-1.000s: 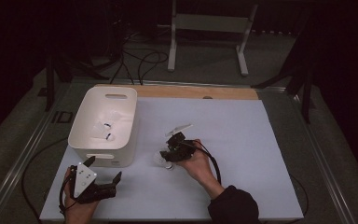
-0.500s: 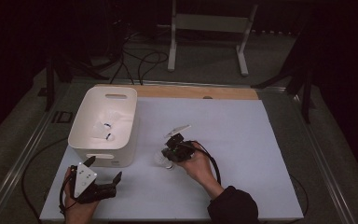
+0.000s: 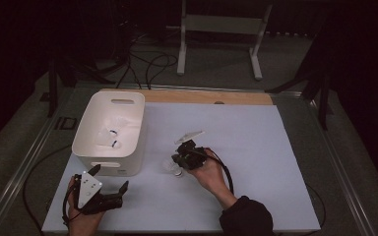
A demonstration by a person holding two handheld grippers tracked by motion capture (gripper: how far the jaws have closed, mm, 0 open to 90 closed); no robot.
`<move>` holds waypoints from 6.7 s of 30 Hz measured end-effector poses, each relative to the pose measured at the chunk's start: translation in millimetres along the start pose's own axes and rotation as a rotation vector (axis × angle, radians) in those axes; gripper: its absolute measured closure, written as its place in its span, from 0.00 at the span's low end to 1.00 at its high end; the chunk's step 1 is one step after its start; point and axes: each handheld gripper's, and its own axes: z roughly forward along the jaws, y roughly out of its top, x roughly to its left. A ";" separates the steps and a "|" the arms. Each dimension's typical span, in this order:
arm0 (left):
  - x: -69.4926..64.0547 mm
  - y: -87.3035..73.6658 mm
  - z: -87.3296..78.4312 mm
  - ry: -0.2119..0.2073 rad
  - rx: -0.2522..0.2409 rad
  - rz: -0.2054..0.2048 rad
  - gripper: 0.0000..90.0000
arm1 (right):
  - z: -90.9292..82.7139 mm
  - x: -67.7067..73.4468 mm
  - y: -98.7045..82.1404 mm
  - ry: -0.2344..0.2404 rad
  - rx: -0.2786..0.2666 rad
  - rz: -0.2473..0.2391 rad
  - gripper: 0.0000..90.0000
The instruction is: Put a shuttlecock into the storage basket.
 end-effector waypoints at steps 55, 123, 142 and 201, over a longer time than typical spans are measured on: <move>-1.0 -0.1 1.3 -0.005 0.005 0.003 0.00 | -19.5 -5.7 10.1 -0.036 -0.094 0.018 1.00; -1.0 -0.1 1.2 -0.003 -0.001 -0.002 0.00 | -38.2 -13.5 31.1 -0.058 -0.161 0.034 1.00; -1.1 0.1 1.2 -0.004 0.002 -0.002 0.00 | -46.2 -14.4 44.4 -0.071 -0.169 0.018 1.00; -0.9 0.1 0.8 -0.004 0.002 0.000 0.00 | -54.9 -25.5 81.2 -0.105 -0.231 0.010 1.00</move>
